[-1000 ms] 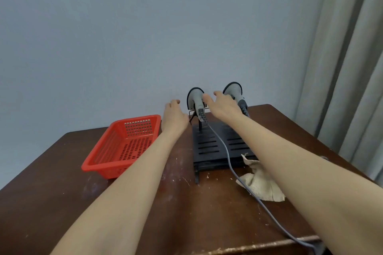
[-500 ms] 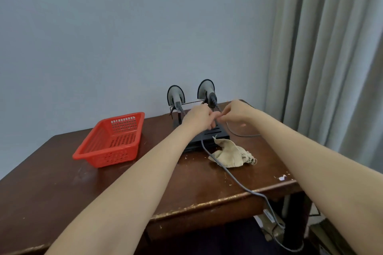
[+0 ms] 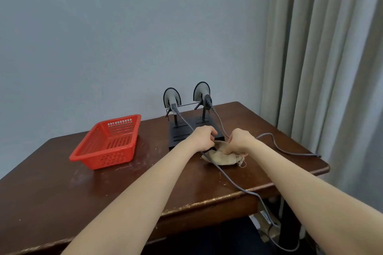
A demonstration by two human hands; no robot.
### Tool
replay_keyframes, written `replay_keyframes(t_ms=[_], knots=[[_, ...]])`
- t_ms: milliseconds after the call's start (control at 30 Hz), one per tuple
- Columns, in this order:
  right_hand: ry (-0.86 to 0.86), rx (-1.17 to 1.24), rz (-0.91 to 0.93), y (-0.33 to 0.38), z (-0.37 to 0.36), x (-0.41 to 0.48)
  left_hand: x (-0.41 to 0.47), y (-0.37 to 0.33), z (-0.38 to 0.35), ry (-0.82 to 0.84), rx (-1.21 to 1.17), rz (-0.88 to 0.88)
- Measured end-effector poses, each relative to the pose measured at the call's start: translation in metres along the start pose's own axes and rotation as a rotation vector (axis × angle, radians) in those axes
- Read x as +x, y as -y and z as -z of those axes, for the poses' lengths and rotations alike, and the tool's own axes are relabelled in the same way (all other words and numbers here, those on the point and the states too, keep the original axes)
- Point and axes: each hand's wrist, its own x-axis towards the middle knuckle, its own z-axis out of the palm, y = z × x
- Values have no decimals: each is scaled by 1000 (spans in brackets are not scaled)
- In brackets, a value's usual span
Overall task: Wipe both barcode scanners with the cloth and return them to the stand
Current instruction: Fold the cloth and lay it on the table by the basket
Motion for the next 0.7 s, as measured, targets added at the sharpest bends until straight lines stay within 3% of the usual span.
replay_keyframes(t_ms=[100,233,367,533,700], knots=[[-111,86,43,1,7,4,0,0,7,-51,-121,-29],[-260,262,136,18,39,3,1,-4,39,-282,-251,-71],[-301,547,227,48,68,-3,-4,-5,80,-407,-476,-21],[-162,915,329,95,84,-12,-15,7,117,-348,-729,51],[92,1044,323,130,61,-4,-35,42,127,-312,-1018,164]])
